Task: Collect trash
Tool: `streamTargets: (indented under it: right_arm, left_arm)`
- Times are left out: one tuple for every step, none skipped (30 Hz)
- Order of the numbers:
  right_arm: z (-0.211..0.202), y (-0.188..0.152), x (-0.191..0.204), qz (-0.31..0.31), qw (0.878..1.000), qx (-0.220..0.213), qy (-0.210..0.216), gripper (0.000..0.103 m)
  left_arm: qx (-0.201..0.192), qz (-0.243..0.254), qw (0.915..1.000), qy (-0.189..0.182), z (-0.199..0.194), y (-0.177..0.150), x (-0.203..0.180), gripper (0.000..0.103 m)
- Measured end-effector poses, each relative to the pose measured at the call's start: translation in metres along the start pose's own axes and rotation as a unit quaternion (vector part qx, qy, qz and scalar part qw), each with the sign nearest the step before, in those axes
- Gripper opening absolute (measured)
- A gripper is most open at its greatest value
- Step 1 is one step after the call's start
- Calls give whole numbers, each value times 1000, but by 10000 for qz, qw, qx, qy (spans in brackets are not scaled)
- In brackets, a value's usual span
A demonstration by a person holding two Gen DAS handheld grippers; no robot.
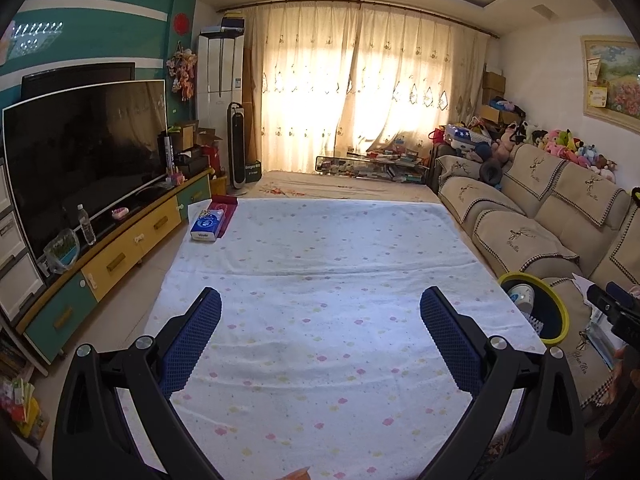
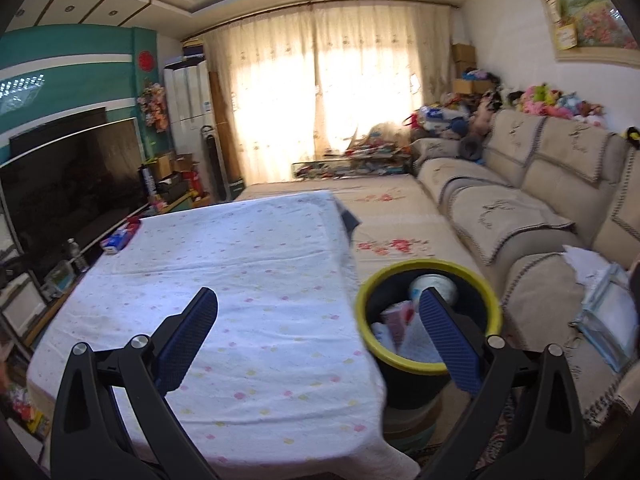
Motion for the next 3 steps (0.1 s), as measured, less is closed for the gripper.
streamTargets:
  right_arm:
    - [10,7,6,-41,9999,91,121,96]
    - [20,13,14,-105,9995,158,238,96]
    - [37,20,24,-175,9988,276,375,96]
  left_arm:
    - [63,-19,10000,70,15,6,7,98]
    - [164,-58,9997,154,34,12,15,98]
    - [281,-78,9994,209,53,17,22,98]
Point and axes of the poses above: each gripper's, at about its wrist camera, not at the fingertips, and z roughly the way its jaws point, x to its left, y to its top, the point moved 9 cm from there along z, roughly the way its jaws point, and after that the axes turned 11 degrees about x, right-handed, at the moved point
